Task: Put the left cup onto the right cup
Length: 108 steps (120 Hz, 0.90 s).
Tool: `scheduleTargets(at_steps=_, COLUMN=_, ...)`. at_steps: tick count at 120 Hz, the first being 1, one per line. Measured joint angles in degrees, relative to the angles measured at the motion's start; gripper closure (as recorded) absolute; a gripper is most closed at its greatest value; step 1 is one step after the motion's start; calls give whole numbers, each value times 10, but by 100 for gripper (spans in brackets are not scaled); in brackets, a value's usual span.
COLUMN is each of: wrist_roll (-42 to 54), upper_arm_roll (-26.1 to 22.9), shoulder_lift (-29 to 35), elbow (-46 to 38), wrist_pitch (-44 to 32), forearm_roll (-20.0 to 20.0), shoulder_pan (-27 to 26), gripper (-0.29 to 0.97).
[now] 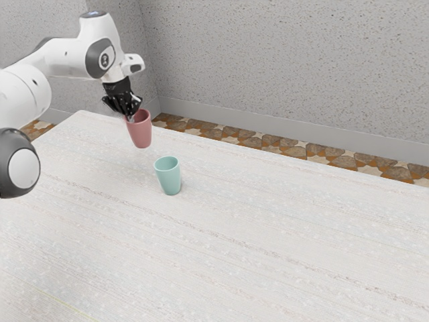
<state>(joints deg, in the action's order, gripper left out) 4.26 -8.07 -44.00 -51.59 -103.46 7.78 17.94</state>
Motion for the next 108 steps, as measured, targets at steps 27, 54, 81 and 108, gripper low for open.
scheduleTargets(at_steps=27, wrist_roll=-32, upper_arm_roll=-2, shoulder_lift=7, elbow=6, wrist_pitch=9, forearm_roll=16, shoulder_pan=-27, gripper=79)
scheduleTargets(at_steps=54, wrist_roll=-67, upper_arm_roll=-6, shoulder_lift=9, elbow=5, wrist_pitch=16, forearm_roll=21, shoulder_pan=-43, gripper=79)
scheduleTargets(at_steps=81, wrist_roll=-104, upper_arm_roll=-9, shoulder_lift=20, elbow=-1, wrist_pitch=33, forearm_roll=21, shoulder_pan=-50, gripper=79)
scheduleTargets(at_steps=108, wrist_roll=-139, upper_arm_roll=-15, shoulder_lift=29, elbow=-10, wrist_pitch=55, forearm_roll=18, shoulder_pan=-50, gripper=79)
